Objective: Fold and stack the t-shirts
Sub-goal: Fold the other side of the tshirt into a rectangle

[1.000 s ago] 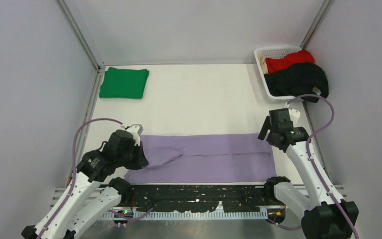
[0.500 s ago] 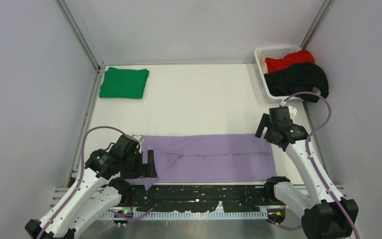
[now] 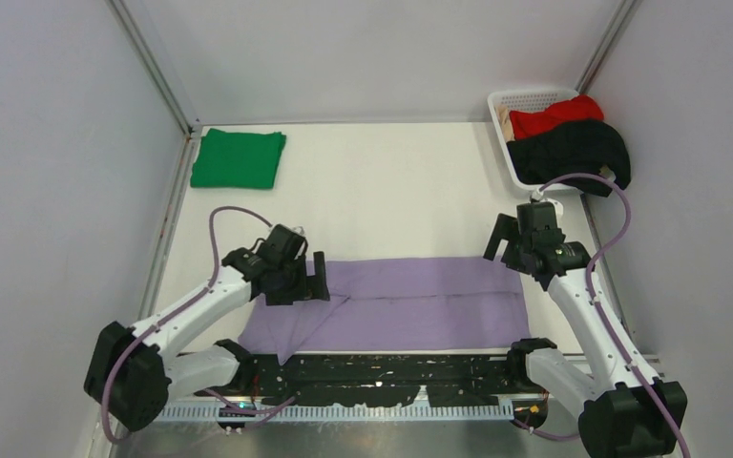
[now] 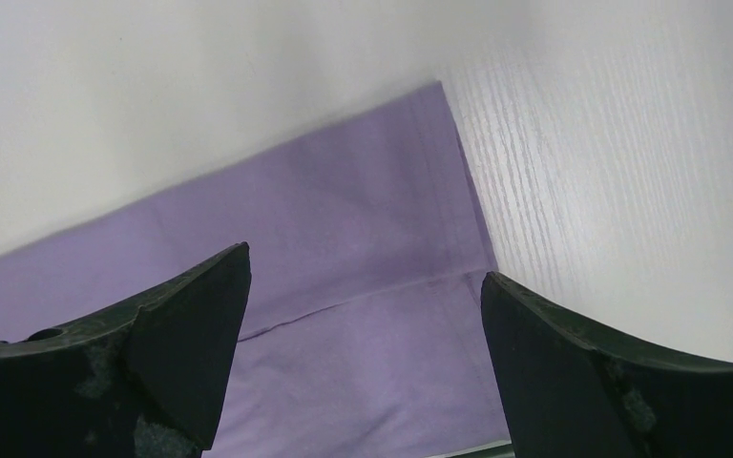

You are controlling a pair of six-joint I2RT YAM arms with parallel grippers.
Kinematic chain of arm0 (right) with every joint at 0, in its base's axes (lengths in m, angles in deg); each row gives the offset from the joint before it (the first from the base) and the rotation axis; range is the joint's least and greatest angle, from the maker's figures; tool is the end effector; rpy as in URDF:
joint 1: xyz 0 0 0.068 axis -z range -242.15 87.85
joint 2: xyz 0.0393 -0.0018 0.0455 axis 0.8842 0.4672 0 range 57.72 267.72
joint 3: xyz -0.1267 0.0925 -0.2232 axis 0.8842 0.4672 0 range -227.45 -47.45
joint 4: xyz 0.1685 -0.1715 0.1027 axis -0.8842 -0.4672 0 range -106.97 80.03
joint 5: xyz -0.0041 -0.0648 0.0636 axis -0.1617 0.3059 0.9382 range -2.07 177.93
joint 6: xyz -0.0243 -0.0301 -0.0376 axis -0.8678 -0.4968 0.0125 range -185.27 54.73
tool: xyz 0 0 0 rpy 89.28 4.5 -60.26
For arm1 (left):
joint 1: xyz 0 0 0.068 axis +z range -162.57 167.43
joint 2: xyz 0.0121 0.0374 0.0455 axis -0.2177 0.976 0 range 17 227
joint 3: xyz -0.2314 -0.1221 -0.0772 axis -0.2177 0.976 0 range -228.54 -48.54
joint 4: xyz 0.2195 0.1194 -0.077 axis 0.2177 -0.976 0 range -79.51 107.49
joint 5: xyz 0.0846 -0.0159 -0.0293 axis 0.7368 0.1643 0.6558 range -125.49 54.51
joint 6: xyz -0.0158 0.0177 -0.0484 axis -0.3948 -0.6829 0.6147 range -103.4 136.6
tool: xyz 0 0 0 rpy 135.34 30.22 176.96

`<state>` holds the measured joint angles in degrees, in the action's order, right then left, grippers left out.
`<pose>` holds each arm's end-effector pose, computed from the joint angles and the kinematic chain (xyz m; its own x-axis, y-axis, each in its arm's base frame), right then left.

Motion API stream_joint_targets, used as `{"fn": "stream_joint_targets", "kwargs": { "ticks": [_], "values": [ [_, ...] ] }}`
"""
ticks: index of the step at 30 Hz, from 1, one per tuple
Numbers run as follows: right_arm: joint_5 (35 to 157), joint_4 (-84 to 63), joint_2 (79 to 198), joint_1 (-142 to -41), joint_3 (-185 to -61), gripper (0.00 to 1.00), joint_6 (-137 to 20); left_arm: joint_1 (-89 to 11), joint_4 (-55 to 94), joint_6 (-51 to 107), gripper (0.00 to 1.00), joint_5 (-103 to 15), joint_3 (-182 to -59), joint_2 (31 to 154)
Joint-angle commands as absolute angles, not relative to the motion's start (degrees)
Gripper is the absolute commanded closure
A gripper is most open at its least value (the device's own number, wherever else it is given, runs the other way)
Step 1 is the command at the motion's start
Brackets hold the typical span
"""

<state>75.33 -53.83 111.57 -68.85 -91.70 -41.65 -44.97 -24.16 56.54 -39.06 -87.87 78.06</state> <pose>0.1801 0.0134 0.2576 -0.7250 0.3085 -0.6158 0.3336 0.9395 0.0780 0.1602 -0.1043 0.2117 -0.9371 -0.1643 -0.3079 -0.0566 0.9421 -0.3304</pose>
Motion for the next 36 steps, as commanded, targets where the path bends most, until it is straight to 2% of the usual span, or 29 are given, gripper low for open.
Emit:
{"fn": "stream_joint_targets", "kwargs": {
  "ticks": [1, 8, 18, 22, 29, 36],
  "values": [
    [77.1, -51.4, 110.0, -69.1, -91.5, 0.03, -42.8, -45.1, -17.5, 54.7, 0.0, -36.0, -90.7, 85.3],
    [76.9, -51.4, 109.5, -69.0, -91.3, 0.03, -43.0, -46.4, -11.1, 54.5, 0.0, -47.3, -89.5, 92.7],
    [76.4, -51.4, 109.1, -69.1, -91.3, 0.03, -42.9, -57.7, -13.3, 56.3, 0.0, -55.6, -90.5, 90.5],
    [76.5, -51.4, 109.0, -69.0, -91.1, 0.03, -42.9, -61.3, -22.5, 56.2, 0.0, -46.7, -94.9, 91.5],
    [78.0, -50.8, 109.2, -69.0, -91.0, 0.03, -44.0, -61.1, -28.3, 56.3, 0.0, -32.4, -99.9, 93.5],
    [89.6, -47.1, 108.1, -69.4, -89.6, 0.03, -46.9, -46.4, -29.8, 61.5, 0.0, -26.6, -95.5, 87.2]
  ]
}}
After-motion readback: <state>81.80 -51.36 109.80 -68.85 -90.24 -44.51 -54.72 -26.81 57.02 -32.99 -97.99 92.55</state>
